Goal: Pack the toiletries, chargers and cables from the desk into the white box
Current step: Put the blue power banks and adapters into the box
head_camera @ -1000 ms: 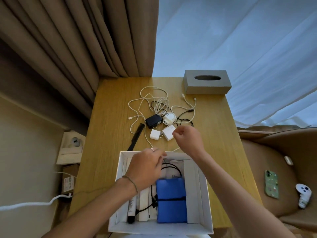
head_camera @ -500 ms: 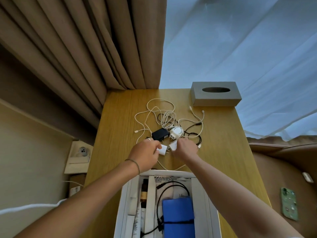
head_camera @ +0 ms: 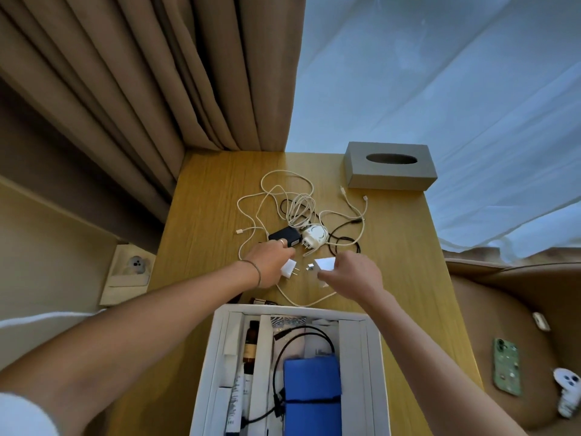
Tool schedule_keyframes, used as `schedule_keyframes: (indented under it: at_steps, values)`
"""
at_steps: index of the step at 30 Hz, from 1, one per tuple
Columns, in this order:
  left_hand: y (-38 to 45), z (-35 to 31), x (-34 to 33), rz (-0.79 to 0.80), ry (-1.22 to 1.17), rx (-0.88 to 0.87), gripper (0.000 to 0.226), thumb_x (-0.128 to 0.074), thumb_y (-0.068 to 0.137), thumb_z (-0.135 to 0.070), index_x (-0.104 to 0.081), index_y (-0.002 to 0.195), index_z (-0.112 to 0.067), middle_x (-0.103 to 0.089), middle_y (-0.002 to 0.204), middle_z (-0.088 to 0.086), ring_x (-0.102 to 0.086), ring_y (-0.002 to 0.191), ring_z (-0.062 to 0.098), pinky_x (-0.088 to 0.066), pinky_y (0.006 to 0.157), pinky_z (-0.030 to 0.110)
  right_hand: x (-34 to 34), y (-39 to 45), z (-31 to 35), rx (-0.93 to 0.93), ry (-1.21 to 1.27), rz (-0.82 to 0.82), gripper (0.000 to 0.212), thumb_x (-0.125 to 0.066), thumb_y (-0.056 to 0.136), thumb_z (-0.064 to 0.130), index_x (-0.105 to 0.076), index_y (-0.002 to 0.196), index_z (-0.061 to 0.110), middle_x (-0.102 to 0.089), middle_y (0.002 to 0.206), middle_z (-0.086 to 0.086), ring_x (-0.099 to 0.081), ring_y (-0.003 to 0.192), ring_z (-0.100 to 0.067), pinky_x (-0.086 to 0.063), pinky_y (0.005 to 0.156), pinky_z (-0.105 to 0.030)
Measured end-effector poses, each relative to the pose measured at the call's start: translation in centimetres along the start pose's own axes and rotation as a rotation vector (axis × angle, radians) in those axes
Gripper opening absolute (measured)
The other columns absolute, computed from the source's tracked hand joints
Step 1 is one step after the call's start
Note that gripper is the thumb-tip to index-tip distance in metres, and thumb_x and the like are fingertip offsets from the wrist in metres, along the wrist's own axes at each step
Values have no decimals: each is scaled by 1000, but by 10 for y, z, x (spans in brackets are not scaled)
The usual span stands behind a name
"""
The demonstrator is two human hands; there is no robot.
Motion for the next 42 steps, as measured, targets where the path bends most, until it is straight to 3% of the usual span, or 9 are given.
schedule_keyframes:
  at_steps: [5, 9, 16, 20, 23, 27, 30, 36, 42]
  values:
    - [16, -9, -16, 57, 252, -127, 50, -67, 83, -20, -51, 130, -24, -51, 135, 9, -56, 113, 27, -53, 79, 41, 27, -40, 7, 74, 266, -28, 35, -71, 80, 49, -54, 70, 21, -52, 64, 6, -41, 57, -9, -35, 54, -25]
    - [23, -16, -16, 40, 367, -191, 40, -66, 84, -23, -55, 123, -20, -51, 140, 14, -56, 113, 28, -52, 77, 40, 45, -80, 11, 51, 498, -52, 33, -74, 74, 50, -56, 72, 23, -58, 65, 8, -47, 57, -6, -39, 54, -24]
    - [22, -24, -4, -127, 208, -229, 37, -63, 83, -34, -58, 116, -19, -58, 122, 7, -59, 99, 23, -48, 67, 34, 26, -140, 15, 6, 623, 27, 32, -75, 70, 50, -57, 74, 24, -67, 75, -2, -56, 62, -5, -50, 59, -27]
    - [5, -18, 32, -268, -131, -168, 36, -66, 82, -37, -62, 112, -18, -65, 102, 5, -62, 94, 26, -51, 72, 35, -7, -157, 9, -28, 462, 49, 35, -70, 70, 55, -56, 69, 24, -64, 67, 4, -57, 60, -6, -50, 57, -29]
    - [-19, -8, 58, -395, -297, -96, 45, -72, 79, -41, -62, 119, -20, -67, 105, 3, -62, 92, 21, -53, 72, 33, -29, -158, 5, -53, 304, 14, 34, -68, 75, 54, -56, 66, 23, -61, 64, 5, -52, 58, -5, -45, 55, -24]
    - [-58, 0, 83, -521, -442, -51, 50, -73, 79, -43, -62, 122, -21, -65, 107, 0, -60, 91, 18, -58, 74, 37, -47, -149, -1, -112, 127, -44, 45, -62, 80, 50, -48, 57, 15, -51, 58, 1, -42, 55, -9, -47, 56, -34]
    - [-94, -4, 93, -584, -505, -62, 49, -72, 79, -46, -63, 121, -22, -64, 105, -2, -61, 86, 18, -58, 70, 37, -54, -140, -3, -120, 18, -59, 46, -59, 83, 51, -40, 55, 21, -51, 66, 2, -45, 56, -14, -34, 49, -31]
    - [-149, -33, 64, -520, -517, -131, 50, -65, 82, -49, -56, 125, -27, -54, 105, -10, -57, 81, 7, -55, 65, 24, -58, -122, -2, -86, -185, -107, 43, -49, 95, 48, -68, 86, 11, -65, 98, -12, -61, 68, -28, -38, 58, -30]
    - [-162, -52, 9, -416, -537, -118, 49, -71, 81, -41, -58, 126, -25, -54, 109, -11, -56, 88, 9, -55, 77, 28, -72, -122, -1, -73, -291, -89, 52, -41, 99, 56, -63, 110, 10, -64, 112, -15, -68, 90, -31, -44, 63, -34]
Point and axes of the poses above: each hand's wrist, its own y-axis towards the middle knuckle, its own x-axis out of the back of the hand, z = x × y, the point moved 9 cm from there along y, towards the middle knuckle
